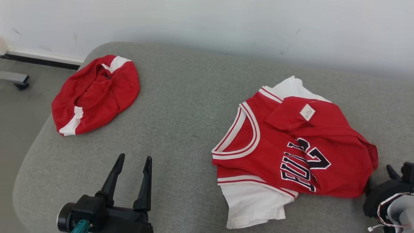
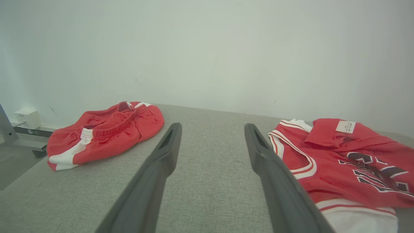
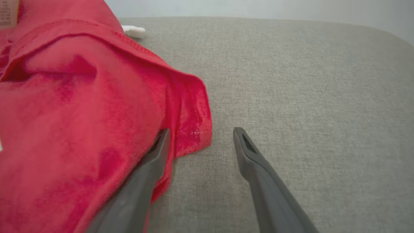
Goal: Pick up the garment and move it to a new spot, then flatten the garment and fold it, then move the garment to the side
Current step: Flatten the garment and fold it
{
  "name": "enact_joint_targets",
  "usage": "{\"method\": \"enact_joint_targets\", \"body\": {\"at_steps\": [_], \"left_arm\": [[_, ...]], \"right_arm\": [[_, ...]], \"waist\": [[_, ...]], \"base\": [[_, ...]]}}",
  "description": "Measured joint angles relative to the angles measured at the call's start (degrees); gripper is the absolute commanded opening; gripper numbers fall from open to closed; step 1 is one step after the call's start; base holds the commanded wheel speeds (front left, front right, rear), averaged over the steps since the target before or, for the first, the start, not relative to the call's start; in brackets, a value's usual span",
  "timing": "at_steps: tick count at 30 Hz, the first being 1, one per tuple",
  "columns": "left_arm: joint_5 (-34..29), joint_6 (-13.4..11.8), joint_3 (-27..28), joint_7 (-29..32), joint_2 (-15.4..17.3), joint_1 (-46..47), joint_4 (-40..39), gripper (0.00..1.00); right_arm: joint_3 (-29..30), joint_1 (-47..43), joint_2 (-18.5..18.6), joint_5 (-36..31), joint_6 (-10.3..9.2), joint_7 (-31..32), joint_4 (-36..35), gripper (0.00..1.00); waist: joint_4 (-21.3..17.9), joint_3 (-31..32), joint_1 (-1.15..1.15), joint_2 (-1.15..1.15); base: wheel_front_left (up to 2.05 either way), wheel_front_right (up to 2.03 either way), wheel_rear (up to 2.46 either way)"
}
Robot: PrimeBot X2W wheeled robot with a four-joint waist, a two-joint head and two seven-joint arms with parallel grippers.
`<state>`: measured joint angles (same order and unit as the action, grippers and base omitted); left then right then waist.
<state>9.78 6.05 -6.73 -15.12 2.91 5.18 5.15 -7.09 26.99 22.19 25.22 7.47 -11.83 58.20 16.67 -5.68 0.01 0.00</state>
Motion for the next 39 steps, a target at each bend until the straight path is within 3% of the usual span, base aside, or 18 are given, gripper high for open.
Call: {"method": "enact_joint_targets", "body": {"at_steps": [5, 8, 15, 26, 34, 39], "left_arm": [[0.24, -0.29, -0.02, 0.00, 0.00, 0.24, -0.15, 1.00], [0.35, -0.47, -0.11, 0.00, 0.00, 0.30, -0.15, 1.00], [0.40, -0.77, 0.01, 0.00, 0.00, 0.42, 0.05, 1.00], [0.24, -0.55, 1.86, 0.00, 0.00, -3.91, 0.52, 1.00], [0.26, -0.58, 1.71, 0.00, -0.01, -4.53, 0.07, 1.00], [0.31, -0.52, 1.66, 0.00, -0.01, -4.63, 0.11, 1.00]], "right_arm": [[-1.85, 2.11, -0.73, 0.12, 0.00, 0.51, 5.26, 1.00], [-2.55, 3.30, -0.99, 0.51, 0.00, 0.44, 7.15, 0.00], [-3.68, 3.91, -1.76, 3.07, 0.01, -1.60, 8.12, 0.00], [-7.24, -7.05, 0.76, 10.72, 0.01, -2.83, -4.23, 0.00], [-9.47, -14.88, 5.16, 16.34, 0.01, 3.82, -15.67, 0.00], [-7.32, -21.14, 7.03, 18.95, 0.01, 9.15, -22.19, 0.00]], "waist": [[1.01, -0.96, 0.00, 0.00], [1.06, -1.19, 0.00, 0.00], [0.46, -0.42, 0.00, 0.00], [-4.81, 3.89, -0.01, 0.00], [-10.51, 5.81, -0.02, 0.00], [-12.48, 6.72, -0.01, 0.00]], "base": [[0.00, 0.00, 0.00], [0.00, 0.00, 0.00], [0.00, 0.00, 0.00], [0.00, 0.00, 0.00], [0.00, 0.00, 0.00], [0.00, 0.00, 0.00]]}}
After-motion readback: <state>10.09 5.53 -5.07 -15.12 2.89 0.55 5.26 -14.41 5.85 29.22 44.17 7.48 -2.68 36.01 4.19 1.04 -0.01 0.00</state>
